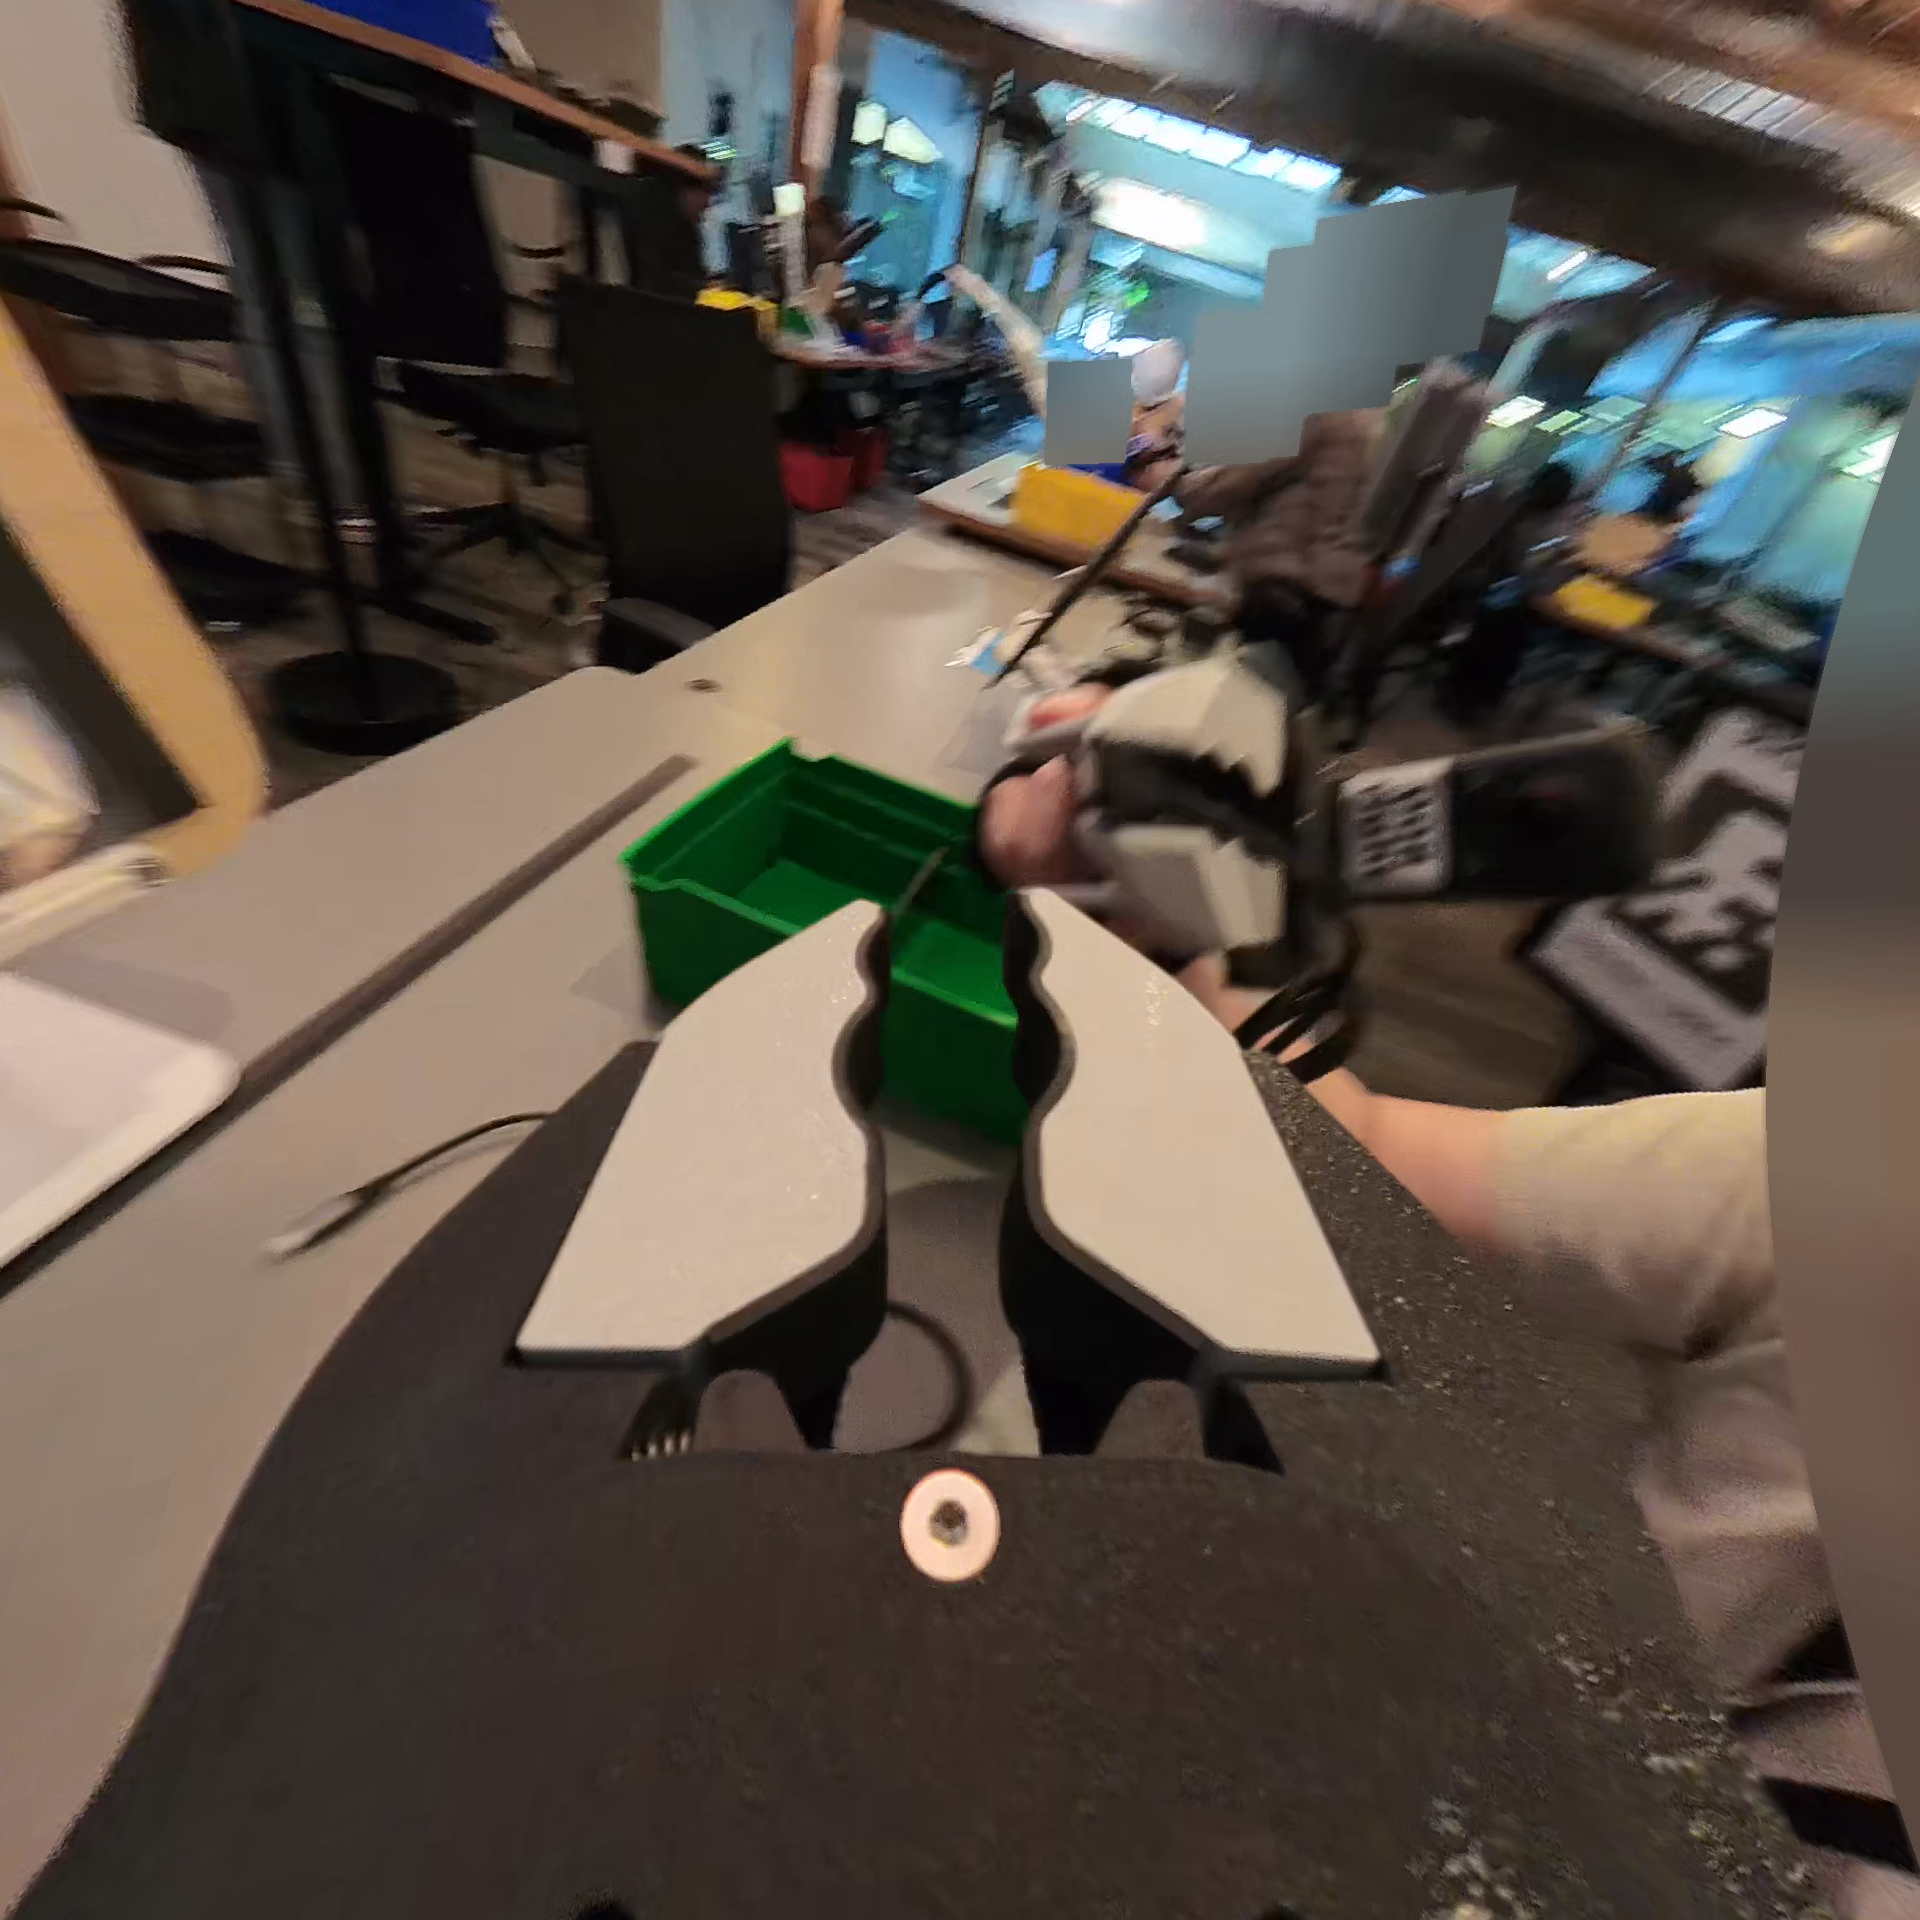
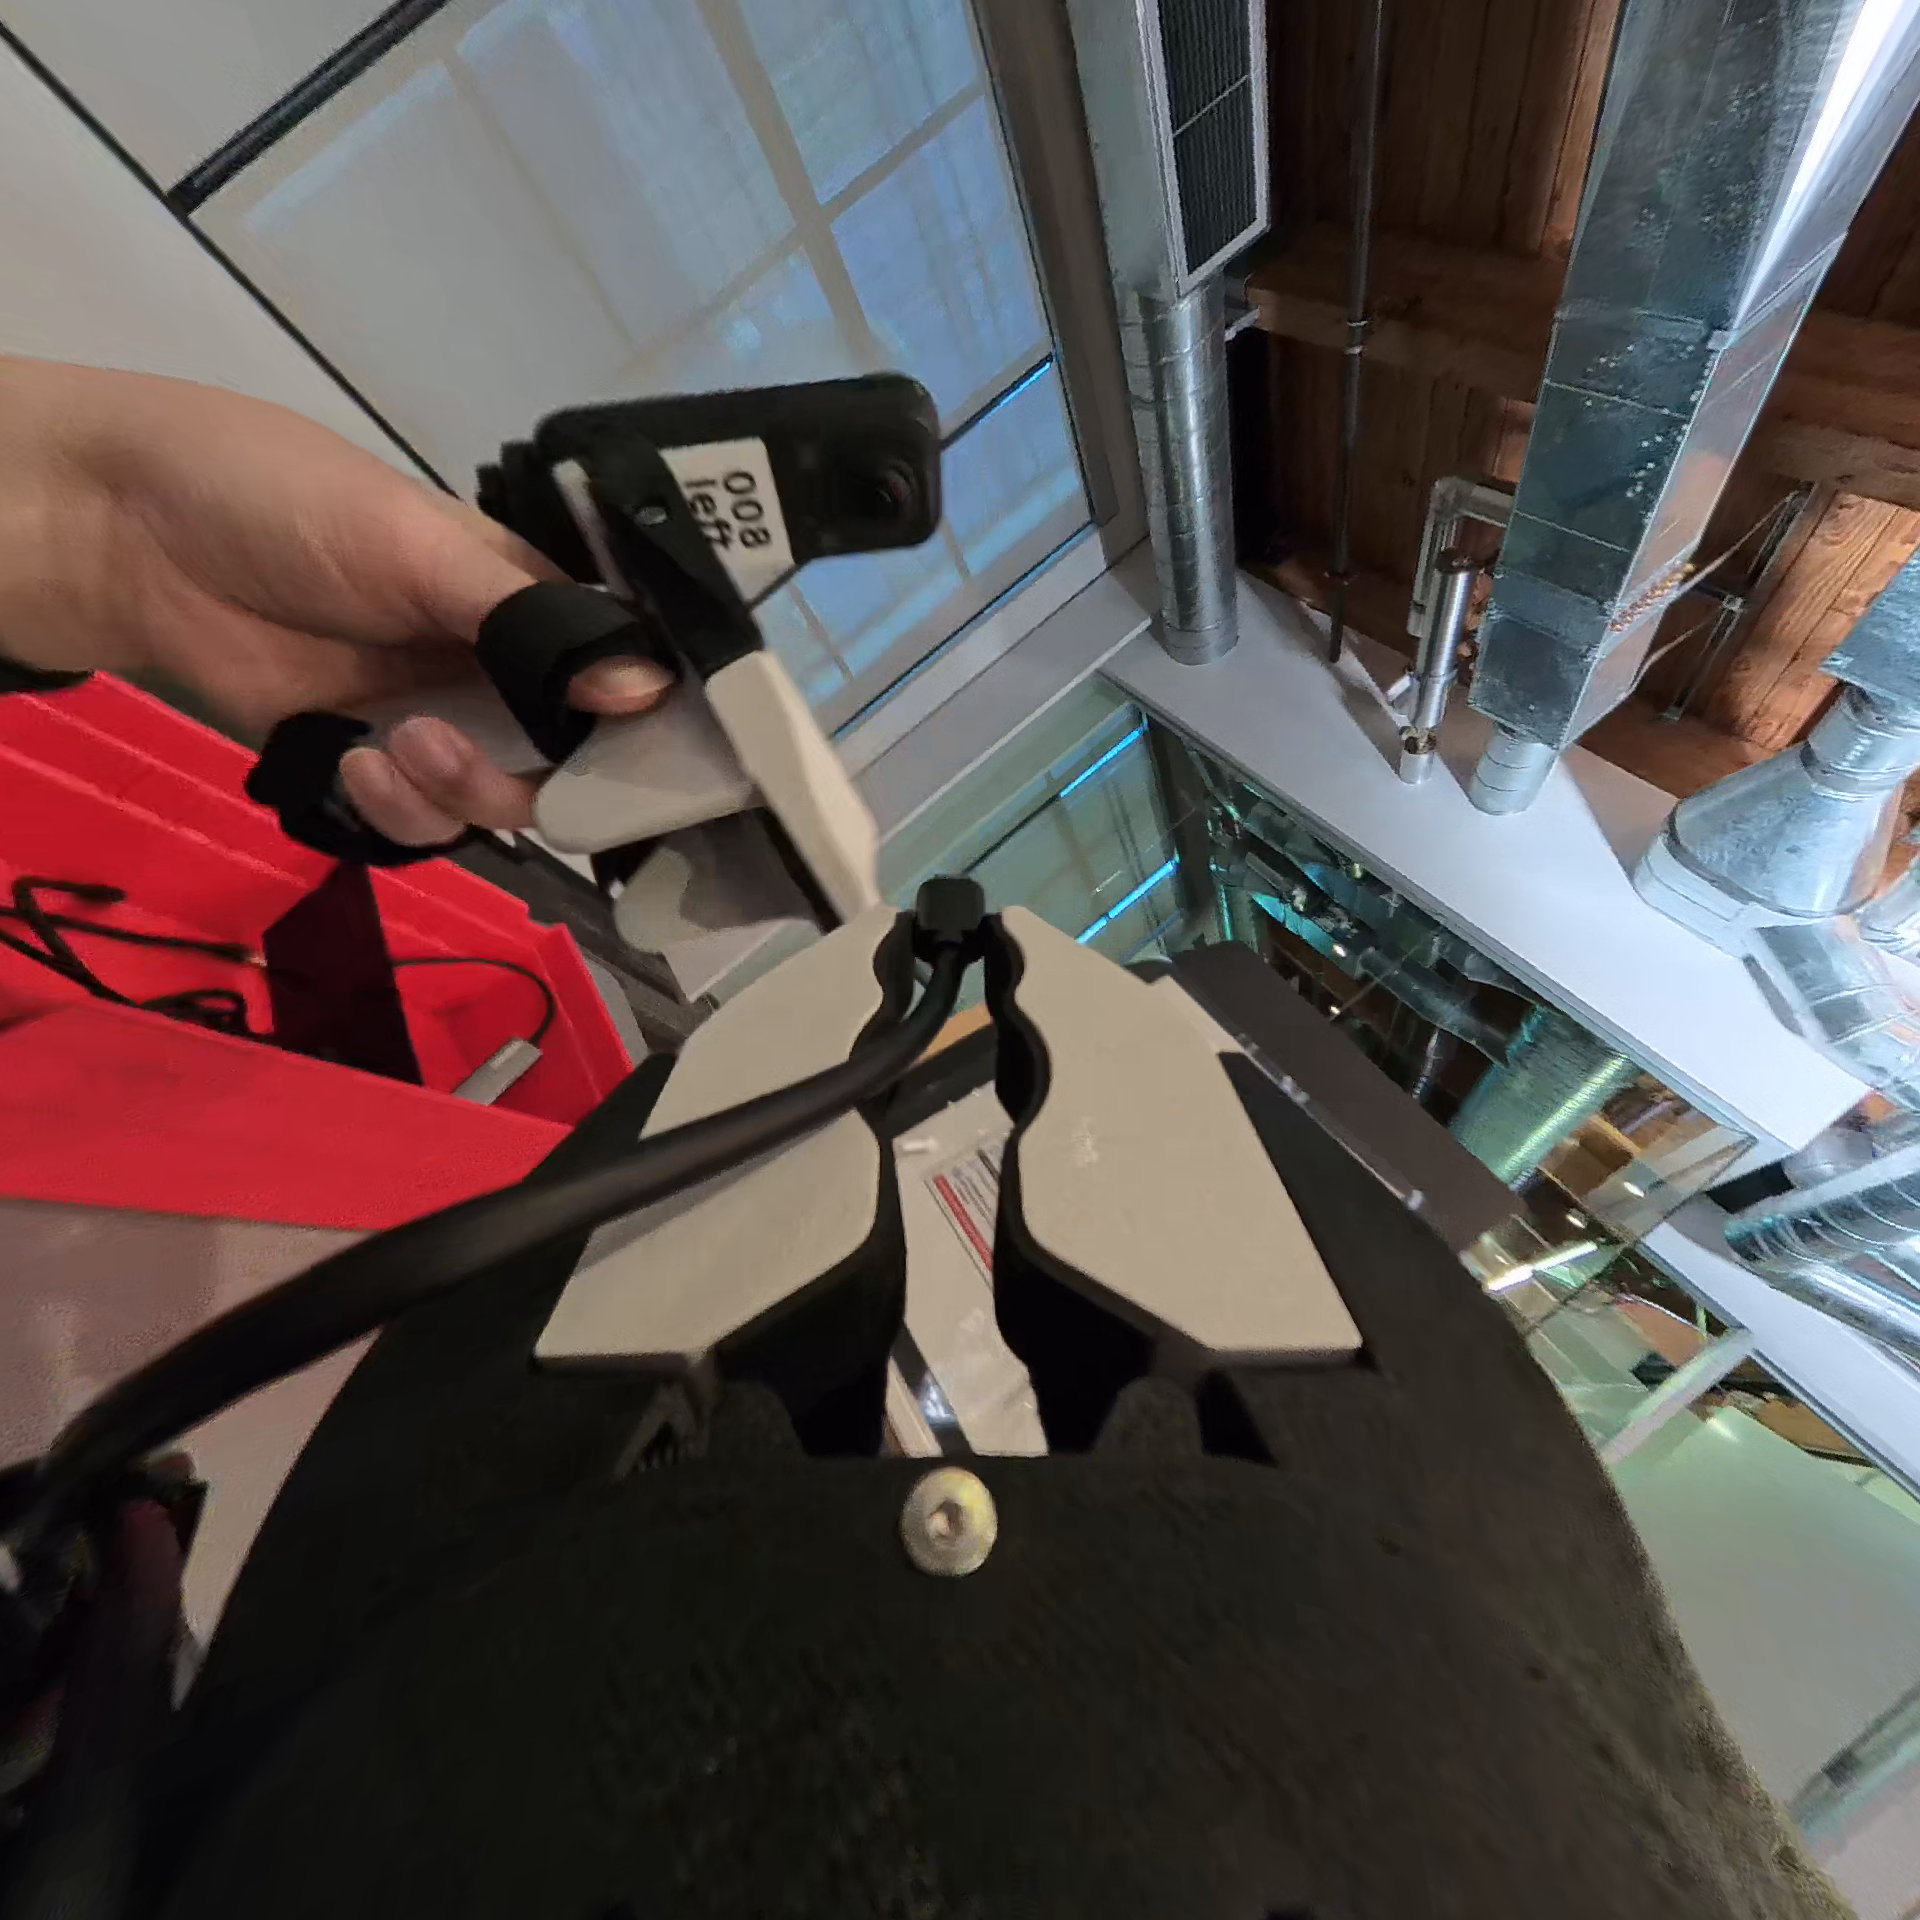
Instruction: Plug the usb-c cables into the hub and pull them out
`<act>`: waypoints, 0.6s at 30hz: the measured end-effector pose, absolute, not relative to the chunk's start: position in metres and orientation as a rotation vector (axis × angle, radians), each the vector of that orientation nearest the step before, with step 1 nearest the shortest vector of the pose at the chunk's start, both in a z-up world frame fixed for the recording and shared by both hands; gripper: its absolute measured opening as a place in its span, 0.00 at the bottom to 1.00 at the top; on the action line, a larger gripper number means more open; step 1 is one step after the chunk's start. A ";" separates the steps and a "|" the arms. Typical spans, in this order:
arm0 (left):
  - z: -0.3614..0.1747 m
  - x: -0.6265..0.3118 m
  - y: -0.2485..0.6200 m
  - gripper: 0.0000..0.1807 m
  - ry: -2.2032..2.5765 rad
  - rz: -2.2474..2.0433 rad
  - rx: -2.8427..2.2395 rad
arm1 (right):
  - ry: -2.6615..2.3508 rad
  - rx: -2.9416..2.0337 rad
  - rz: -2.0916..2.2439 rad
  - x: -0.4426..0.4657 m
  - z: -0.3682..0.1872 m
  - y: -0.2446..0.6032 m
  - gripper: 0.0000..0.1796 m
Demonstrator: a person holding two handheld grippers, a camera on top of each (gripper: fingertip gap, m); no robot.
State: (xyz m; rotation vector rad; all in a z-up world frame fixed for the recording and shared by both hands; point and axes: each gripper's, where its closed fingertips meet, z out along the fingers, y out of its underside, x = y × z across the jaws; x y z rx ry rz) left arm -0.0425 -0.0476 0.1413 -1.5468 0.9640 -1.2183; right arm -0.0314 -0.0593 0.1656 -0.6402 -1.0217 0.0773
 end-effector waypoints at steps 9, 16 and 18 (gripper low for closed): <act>0.088 -0.037 -0.026 0.17 1.119 -0.789 -1.728 | -1.135 -0.674 0.101 0.030 0.189 -0.088 0.08; 0.008 -0.021 -0.021 0.20 1.361 -0.623 -2.002 | -1.135 -0.698 0.021 0.057 0.196 -0.099 0.07; -0.015 -0.019 -0.018 0.20 1.402 -0.582 -2.087 | -1.122 -0.700 0.023 0.063 0.198 -0.099 0.08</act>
